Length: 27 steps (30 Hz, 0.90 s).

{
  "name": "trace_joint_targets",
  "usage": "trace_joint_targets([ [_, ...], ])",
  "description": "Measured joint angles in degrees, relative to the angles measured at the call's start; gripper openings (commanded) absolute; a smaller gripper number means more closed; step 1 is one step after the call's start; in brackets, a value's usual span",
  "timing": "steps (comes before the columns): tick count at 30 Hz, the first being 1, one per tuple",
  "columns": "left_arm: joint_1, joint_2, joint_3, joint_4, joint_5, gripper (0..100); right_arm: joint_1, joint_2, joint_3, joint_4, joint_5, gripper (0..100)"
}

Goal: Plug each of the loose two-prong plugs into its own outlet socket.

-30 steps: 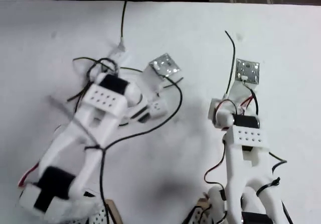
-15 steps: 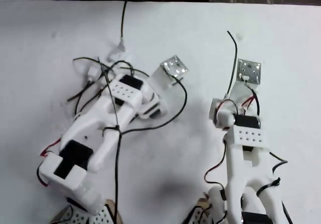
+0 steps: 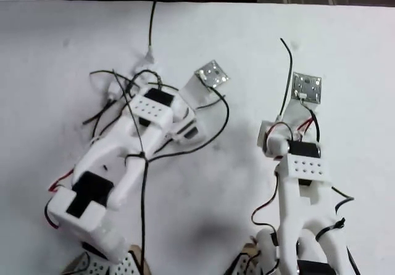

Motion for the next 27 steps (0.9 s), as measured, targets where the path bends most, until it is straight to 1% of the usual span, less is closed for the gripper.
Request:
trace_joint_targets([
  [5,-0.97,4.57,-4.13,0.44,0.09,23,0.00,-0.09,0.44,0.00,0.00,1.7],
  [7,-0.70,4.75,-5.10,2.20,-1.76,23,0.00,0.00,0.53,0.00,0.00,1.7],
  [10,1.85,4.13,-4.92,5.27,-3.16,23,0.00,-0.09,0.62,0.00,0.00,1.7],
  [15,8.62,2.81,2.55,7.65,-2.90,23,0.18,-0.09,0.62,0.00,0.00,1.7],
  [20,12.40,-2.90,9.32,7.38,-0.70,23,1.93,-0.09,0.62,0.00,0.00,1.7],
  [27,15.21,-11.08,16.18,7.65,0.79,12,1.93,-0.09,0.62,0.00,0.00,1.7],
])
